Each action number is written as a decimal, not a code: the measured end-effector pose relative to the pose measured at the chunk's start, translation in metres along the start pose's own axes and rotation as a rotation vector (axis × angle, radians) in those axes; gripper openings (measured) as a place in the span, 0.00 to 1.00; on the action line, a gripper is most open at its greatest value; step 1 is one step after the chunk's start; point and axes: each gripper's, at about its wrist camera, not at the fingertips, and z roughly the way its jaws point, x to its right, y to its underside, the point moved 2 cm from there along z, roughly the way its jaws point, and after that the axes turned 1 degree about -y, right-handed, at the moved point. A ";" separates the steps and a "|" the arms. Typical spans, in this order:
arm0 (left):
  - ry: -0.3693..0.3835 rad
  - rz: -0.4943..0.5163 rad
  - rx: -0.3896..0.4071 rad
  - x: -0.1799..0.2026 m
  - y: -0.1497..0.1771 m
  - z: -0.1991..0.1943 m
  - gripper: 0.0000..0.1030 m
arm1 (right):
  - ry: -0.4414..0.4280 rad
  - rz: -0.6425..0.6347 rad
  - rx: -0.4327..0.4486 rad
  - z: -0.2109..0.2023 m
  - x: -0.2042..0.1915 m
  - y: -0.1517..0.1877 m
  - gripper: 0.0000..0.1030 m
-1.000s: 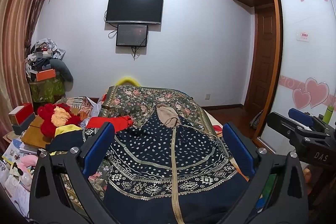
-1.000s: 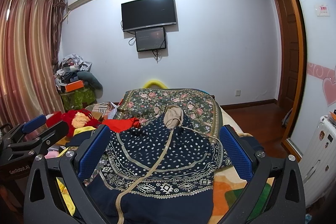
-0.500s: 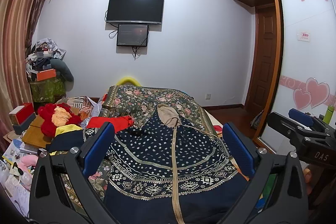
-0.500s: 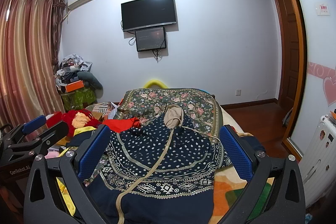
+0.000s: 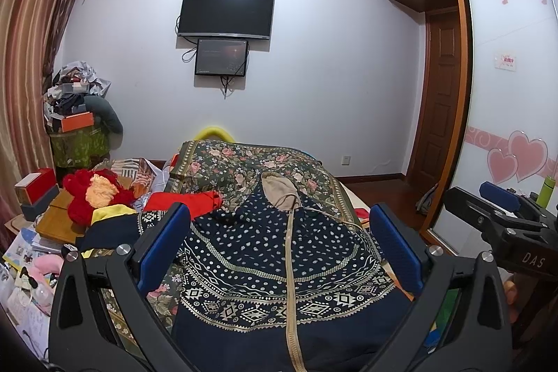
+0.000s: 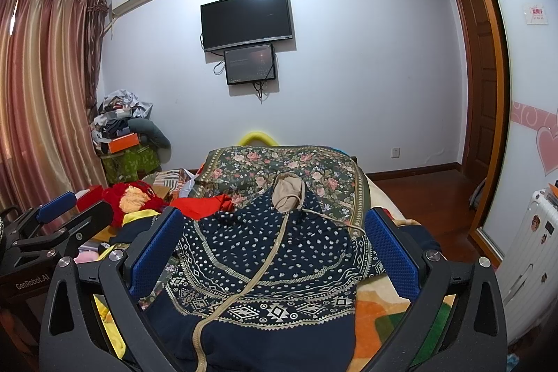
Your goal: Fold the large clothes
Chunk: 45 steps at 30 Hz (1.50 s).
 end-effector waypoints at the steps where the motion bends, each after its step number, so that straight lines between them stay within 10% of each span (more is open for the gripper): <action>1: -0.001 0.000 0.000 0.000 0.000 0.000 1.00 | 0.000 0.000 0.000 0.000 0.000 0.000 1.00; 22: -0.041 -0.044 -0.037 -0.028 0.000 0.032 1.00 | 0.015 -0.010 -0.061 0.030 -0.001 0.002 1.00; 45: -0.480 -0.112 -0.148 -0.228 0.029 0.172 1.00 | 0.069 -0.009 -0.301 0.196 0.005 0.009 1.00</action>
